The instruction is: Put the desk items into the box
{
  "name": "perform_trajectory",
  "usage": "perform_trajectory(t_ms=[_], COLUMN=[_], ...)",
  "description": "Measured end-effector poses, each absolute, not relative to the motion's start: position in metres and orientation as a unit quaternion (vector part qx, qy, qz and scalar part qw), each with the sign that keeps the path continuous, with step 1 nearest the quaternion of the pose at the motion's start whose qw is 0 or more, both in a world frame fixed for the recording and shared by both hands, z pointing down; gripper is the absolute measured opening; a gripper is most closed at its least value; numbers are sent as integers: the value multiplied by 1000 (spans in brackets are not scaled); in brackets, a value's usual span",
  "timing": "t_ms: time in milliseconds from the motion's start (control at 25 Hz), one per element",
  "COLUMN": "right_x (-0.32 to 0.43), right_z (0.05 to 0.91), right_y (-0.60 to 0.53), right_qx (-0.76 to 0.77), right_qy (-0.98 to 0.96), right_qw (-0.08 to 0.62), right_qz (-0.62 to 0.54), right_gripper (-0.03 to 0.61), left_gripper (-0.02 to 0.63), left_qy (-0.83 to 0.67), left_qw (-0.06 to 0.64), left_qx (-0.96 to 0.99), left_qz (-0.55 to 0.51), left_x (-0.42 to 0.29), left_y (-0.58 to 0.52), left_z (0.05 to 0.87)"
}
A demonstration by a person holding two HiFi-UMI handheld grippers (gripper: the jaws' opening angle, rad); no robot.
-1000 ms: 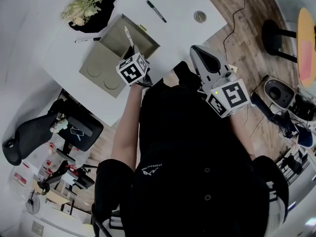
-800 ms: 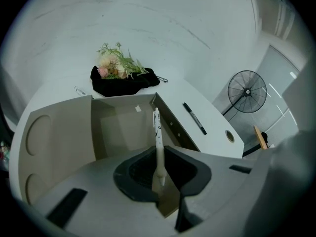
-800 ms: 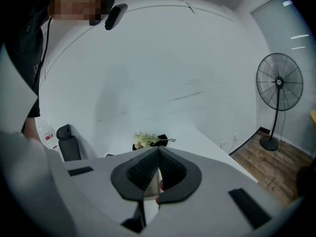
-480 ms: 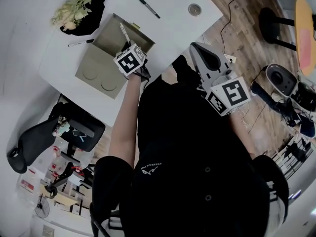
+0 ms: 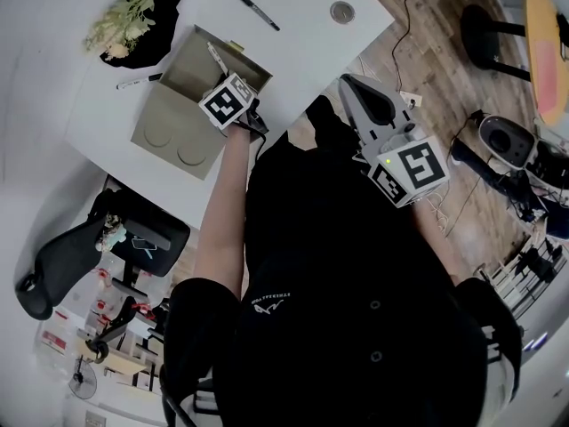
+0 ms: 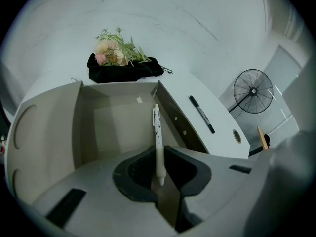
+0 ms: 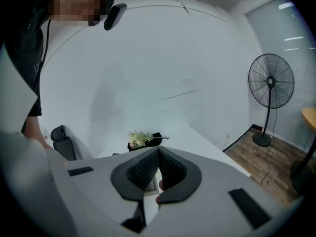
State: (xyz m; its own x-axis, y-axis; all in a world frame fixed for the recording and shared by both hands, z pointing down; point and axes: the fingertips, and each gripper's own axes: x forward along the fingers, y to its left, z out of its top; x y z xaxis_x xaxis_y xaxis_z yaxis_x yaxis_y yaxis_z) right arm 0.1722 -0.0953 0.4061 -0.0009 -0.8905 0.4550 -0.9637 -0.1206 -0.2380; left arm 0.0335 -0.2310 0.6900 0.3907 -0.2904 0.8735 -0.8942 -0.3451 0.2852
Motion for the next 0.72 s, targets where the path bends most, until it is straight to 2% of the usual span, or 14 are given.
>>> perform_trajectory(t_ms=[520,720], right_x=[174,174], right_z=[404,401], right_y=[-95,-100], right_qx=[693,679], right_qy=[-670,-686], right_qw=[68,65], right_qz=[256,253], right_gripper=[-2,-2], left_gripper=[61,15], left_qy=[-399,-403], left_qw=[377,360], left_qx=[765,778], left_qz=[336,320], left_x=[37,31], left_y=[-236,-232], left_z=[667,651])
